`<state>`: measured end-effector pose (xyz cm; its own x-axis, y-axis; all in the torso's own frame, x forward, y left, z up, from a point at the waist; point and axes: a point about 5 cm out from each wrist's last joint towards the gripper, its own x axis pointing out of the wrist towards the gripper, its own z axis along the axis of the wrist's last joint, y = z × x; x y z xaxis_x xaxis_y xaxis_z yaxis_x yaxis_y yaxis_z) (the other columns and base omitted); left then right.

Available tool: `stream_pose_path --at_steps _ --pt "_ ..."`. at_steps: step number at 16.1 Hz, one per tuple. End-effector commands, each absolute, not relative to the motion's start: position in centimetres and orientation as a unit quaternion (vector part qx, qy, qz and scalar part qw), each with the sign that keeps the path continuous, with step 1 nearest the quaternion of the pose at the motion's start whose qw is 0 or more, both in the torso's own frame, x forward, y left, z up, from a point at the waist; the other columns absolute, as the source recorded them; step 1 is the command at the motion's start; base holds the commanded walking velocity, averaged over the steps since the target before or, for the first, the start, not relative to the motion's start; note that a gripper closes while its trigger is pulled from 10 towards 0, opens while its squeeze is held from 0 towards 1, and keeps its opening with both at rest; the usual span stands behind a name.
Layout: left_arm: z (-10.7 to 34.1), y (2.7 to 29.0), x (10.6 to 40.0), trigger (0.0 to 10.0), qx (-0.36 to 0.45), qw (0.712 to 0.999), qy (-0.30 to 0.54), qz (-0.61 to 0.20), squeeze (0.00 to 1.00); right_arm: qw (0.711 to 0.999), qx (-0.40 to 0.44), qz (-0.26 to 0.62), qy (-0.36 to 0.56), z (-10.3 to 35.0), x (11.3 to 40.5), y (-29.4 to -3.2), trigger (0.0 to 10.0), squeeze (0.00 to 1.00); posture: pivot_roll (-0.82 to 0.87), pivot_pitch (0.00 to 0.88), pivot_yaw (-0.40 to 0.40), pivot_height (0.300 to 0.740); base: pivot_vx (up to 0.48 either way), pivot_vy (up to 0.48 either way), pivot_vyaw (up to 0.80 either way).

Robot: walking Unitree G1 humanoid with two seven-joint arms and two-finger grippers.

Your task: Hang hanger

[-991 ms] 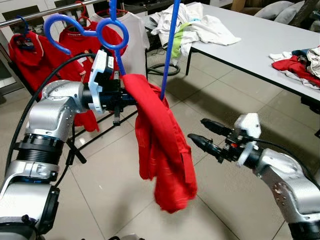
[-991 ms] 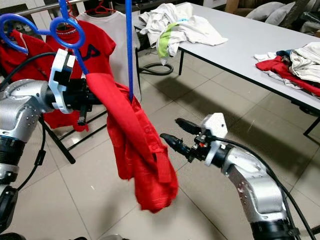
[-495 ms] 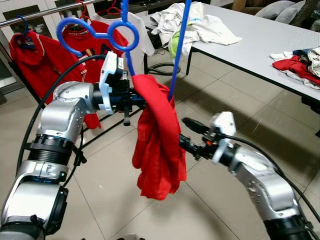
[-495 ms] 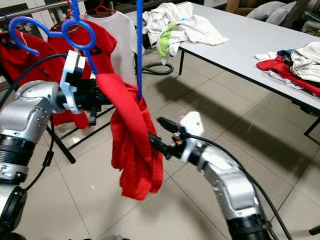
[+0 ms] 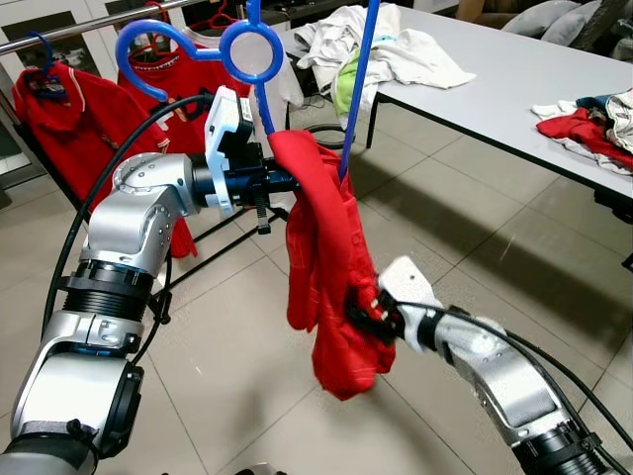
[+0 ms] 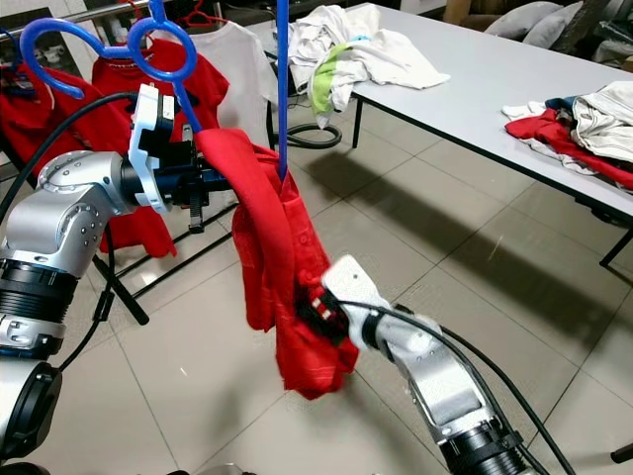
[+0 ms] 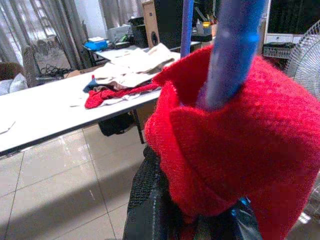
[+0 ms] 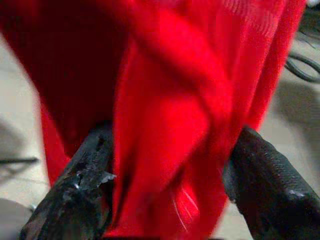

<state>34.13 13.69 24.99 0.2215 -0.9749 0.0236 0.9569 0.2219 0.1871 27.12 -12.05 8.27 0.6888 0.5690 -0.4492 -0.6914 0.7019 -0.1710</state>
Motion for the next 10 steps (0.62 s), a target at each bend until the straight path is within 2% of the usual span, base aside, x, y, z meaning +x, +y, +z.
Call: stream_pose_path --at_steps 1,7,8,10 --pt "26.8 14.1 34.0 0.0 0.078 0.781 -0.101 -0.612 0.0 0.908 -0.177 0.324 0.196 8.0 27.3 -12.5 10.0 0.0 -0.02 0.0 0.092 0.74 0.0 0.0 0.0" --pt "26.7 14.8 33.7 0.0 0.086 0.784 -0.095 -0.608 0.0 0.937 -0.167 0.255 0.172 8.5 28.1 -14.0 10.0 0.0 -0.02 0.0 0.089 0.74 0.0 0.0 0.0" --pt "26.7 14.8 33.7 0.0 0.086 0.784 -0.095 -0.607 0.0 0.938 -0.169 0.249 0.173 8.4 28.2 -14.3 0.0 0.0 -0.02 0.0 0.089 0.74 0.0 0.0 0.0" --pt "26.7 14.8 33.6 0.0 0.084 0.783 -0.096 -0.609 0.0 0.94 -0.154 0.256 0.167 8.2 28.1 -14.2 0.0 0.0 -0.02 0.0 0.091 0.74 0.0 0.0 0.0"
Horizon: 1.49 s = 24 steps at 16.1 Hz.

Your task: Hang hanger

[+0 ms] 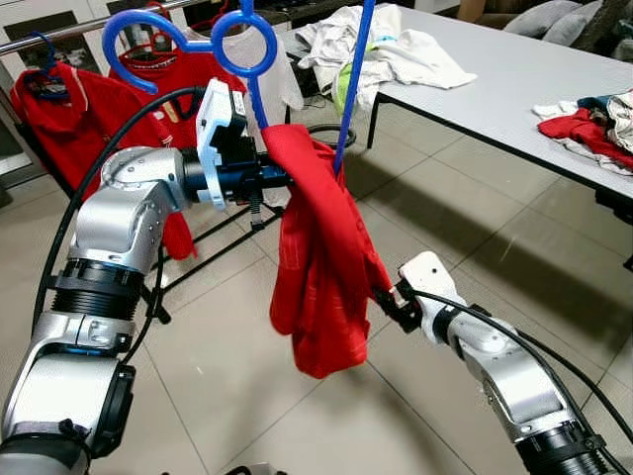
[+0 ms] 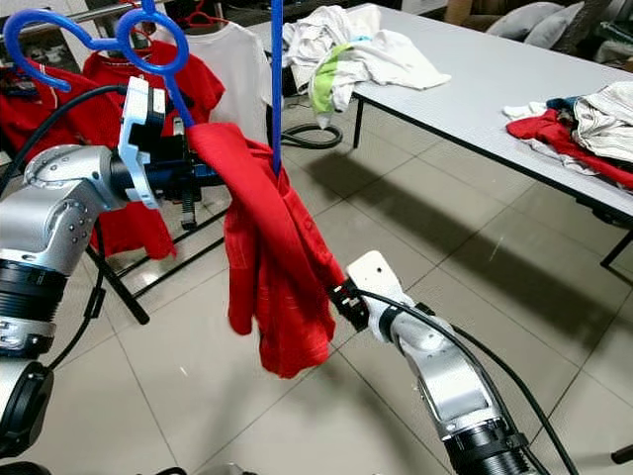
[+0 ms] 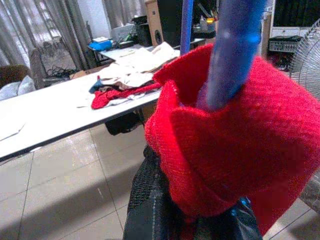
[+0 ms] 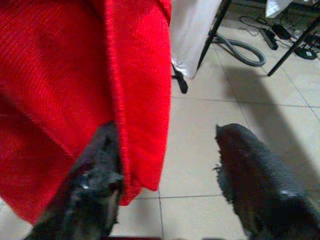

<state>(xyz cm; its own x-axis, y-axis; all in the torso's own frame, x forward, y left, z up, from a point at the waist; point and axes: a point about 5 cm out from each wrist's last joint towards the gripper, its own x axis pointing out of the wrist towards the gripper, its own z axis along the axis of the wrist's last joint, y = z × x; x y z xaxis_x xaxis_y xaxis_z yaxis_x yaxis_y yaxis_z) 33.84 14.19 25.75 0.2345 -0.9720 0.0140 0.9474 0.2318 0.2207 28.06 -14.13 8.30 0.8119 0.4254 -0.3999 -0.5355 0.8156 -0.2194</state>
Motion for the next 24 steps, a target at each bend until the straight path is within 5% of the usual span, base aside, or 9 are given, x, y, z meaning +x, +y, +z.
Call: stream_pose_path --at_steps 1,3,5,6,7,10,11,24 --pt "26.7 14.8 33.5 0.0 0.083 0.782 -0.096 -0.61 0.0 0.94 -0.15 0.258 0.165 8.2 28.0 -14.1 0.0 0.0 -0.02 0.0 0.091 0.74 0.0 0.0 0.0" --pt "26.6 14.5 33.3 0.0 0.08 0.775 -0.095 -0.619 0.0 0.943 -0.133 0.264 0.154 8.3 28.1 -13.4 0.0 0.0 -0.02 0.0 0.094 0.74 0.0 0.0 0.0" --pt "26.4 14.2 33.1 0.0 0.078 0.768 -0.092 -0.63 0.0 0.951 -0.106 0.258 0.135 8.9 28.6 -12.8 5.3 0.0 -0.02 0.0 0.096 0.74 0.0 0.0 0.0" --pt "26.4 14.1 33.0 0.0 0.077 0.766 -0.092 -0.631 0.0 0.952 -0.103 0.256 0.132 9.0 28.7 -12.7 5.3 0.0 -0.02 0.0 0.096 0.74 0.0 0.0 0.0" --pt "26.3 14.0 33.0 0.0 0.076 0.765 -0.091 -0.633 0.0 0.955 -0.088 0.253 0.127 9.3 28.9 -12.6 10.0 0.0 -0.02 0.0 0.096 0.74 0.0 0.0 0.0" --pt "26.3 14.0 32.8 0.0 0.076 0.763 -0.089 -0.636 0.0 0.956 -0.079 0.249 0.131 9.2 29.2 -12.7 10.0 0.0 -0.02 0.0 0.095 0.74 0.0 0.0 0.0" --pt "26.4 14.1 32.8 0.0 0.075 0.762 -0.09 -0.636 0.0 0.955 -0.077 0.251 0.138 8.9 29.1 -12.8 0.0 0.0 -0.02 0.0 0.094 0.74 0.0 0.0 0.0" --pt "25.2 14.3 32.8 0.0 0.082 0.77 -0.071 -0.629 0.0 0.958 -0.057 0.254 0.122 9.2 29.3 -13.7 0.0 0.0 -0.03 0.0 0.086 0.74 0.0 0.0 0.0"
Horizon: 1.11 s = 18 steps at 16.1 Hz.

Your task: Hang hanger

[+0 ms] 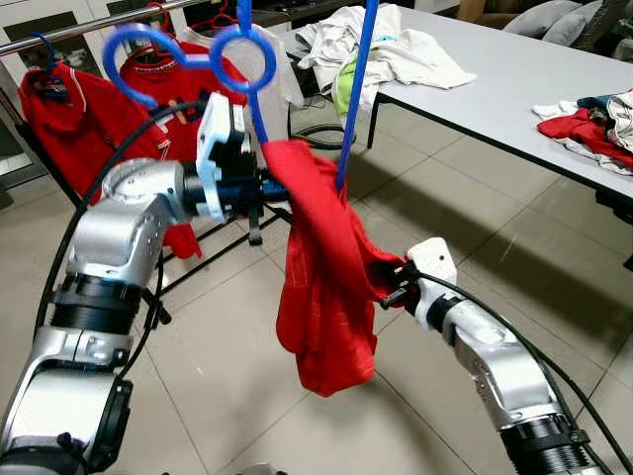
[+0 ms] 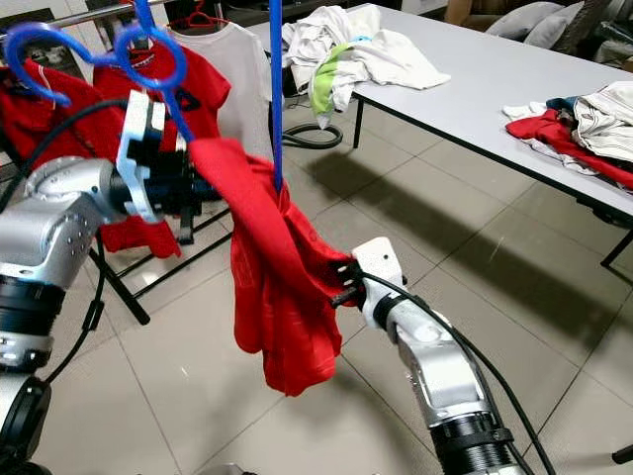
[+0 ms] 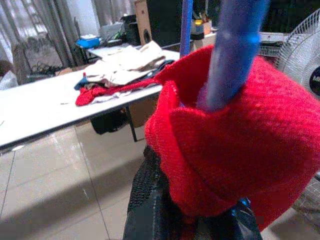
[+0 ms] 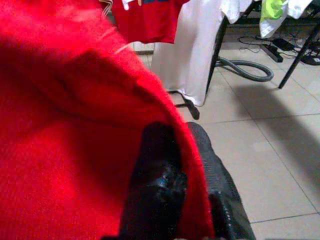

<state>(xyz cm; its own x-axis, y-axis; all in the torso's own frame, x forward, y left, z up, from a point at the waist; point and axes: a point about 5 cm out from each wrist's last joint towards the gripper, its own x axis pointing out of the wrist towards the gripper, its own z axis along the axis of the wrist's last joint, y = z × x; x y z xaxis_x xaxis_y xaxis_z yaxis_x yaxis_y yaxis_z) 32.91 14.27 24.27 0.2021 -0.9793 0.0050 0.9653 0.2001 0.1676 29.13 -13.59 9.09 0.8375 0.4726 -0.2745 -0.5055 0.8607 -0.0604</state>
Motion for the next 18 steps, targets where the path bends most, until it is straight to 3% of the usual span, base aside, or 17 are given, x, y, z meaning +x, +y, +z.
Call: stream_pose_path --at_steps 1,4,7,11,13,14,18 --pt "25.1 14.3 32.8 0.0 0.082 0.772 -0.071 -0.627 0.0 0.958 -0.057 0.253 0.122 9.2 29.3 -13.9 0.0 0.0 -0.04 0.0 0.083 0.74 0.0 0.0 0.0" --pt "24.4 14.4 32.8 0.0 0.096 0.779 -0.06 -0.617 0.0 0.962 -0.044 0.244 0.118 9.5 29.5 -14.4 0.0 0.0 -0.04 0.0 0.076 0.74 0.0 0.0 0.0" --pt "21.0 15.3 33.0 0.0 0.183 0.786 0.016 -0.59 0.0 0.972 0.056 0.2 0.113 10.3 30.0 -15.4 0.0 0.0 -0.05 0.0 0.073 0.74 0.0 0.0 0.0" --pt "16.7 16.5 32.0 0.0 0.233 0.787 0.088 -0.564 0.0 0.967 0.196 0.121 0.105 11.0 30.7 -17.8 0.0 0.0 -0.05 0.0 0.073 0.74 0.0 0.0 0.0" --pt "14.8 16.7 31.3 0.0 0.266 0.779 0.108 -0.557 0.0 0.955 0.259 0.099 0.107 11.3 31.0 -18.6 0.0 0.0 -0.05 0.0 0.066 0.74 0.0 0.0 0.0" --pt "13.3 16.5 30.2 0.0 0.295 0.754 0.126 -0.574 0.0 0.937 0.324 0.071 0.105 11.7 31.3 -19.3 0.0 0.0 -0.05 0.0 0.061 0.74 0.0 0.0 0.0" --pt "9.7 16.8 28.3 0.0 0.323 0.718 0.2 -0.583 0.0 0.92 0.377 0.041 0.098 12.3 32.1 -20.3 0.0 0.0 -0.05 0.0 0.054 0.74 0.0 0.0 0.0"
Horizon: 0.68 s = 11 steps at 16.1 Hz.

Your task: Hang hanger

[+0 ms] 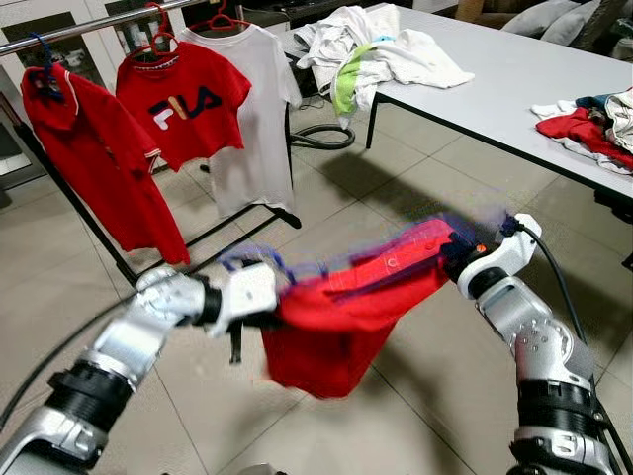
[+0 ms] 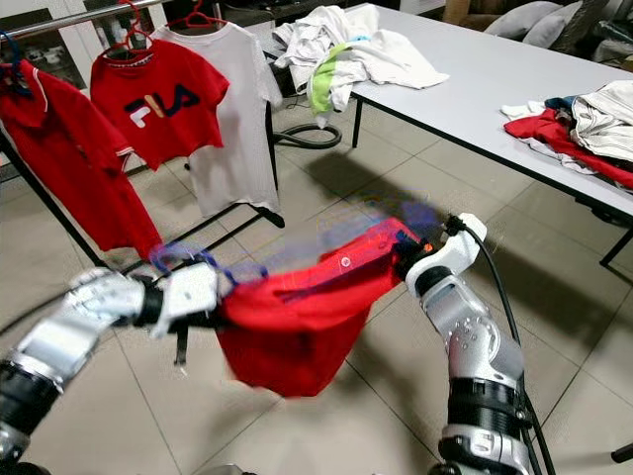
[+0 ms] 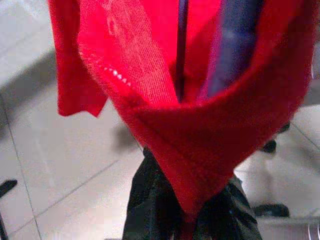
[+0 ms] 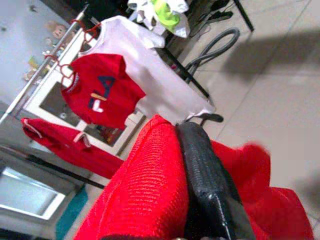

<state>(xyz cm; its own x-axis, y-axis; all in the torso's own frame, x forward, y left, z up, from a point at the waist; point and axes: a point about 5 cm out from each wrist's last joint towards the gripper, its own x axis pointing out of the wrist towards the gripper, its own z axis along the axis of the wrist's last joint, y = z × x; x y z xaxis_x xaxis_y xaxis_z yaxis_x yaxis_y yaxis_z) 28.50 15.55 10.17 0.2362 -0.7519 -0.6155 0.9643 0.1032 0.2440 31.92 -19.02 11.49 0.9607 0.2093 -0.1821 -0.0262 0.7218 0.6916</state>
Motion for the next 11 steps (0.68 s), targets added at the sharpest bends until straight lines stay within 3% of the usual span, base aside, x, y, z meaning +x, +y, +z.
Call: stream_pose_path --at_steps 1,3,8,11 --pt "8.4 17.5 28.0 0.0 0.33 0.718 0.234 -0.567 0.0 0.919 0.38 0.042 0.092 12.7 32.3 -20.5 0.0 0.0 -0.05 0.0 0.054 0.74 0.0 0.0 0.0" --pt "6.6 19.1 27.3 0.0 0.348 0.709 0.286 -0.542 0.0 0.919 0.382 0.047 0.089 13.5 32.5 -20.7 0.0 0.0 -0.05 0.0 0.055 0.74 0.0 0.0 0.0" --pt "5.0 22.1 27.1 0.0 0.383 0.723 0.358 -0.45 0.0 0.925 0.365 0.055 0.09 14.1 32.8 -21.1 0.0 0.0 -0.05 0.0 0.053 0.74 0.0 0.0 0.0" --pt "4.4 23.2 26.5 0.0 0.4 0.7 0.396 -0.44 0.0 0.929 0.356 0.054 0.08 14.6 33.1 -21.4 0.0 0.0 -0.05 0.0 0.052 0.74 0.0 0.0 0.0"
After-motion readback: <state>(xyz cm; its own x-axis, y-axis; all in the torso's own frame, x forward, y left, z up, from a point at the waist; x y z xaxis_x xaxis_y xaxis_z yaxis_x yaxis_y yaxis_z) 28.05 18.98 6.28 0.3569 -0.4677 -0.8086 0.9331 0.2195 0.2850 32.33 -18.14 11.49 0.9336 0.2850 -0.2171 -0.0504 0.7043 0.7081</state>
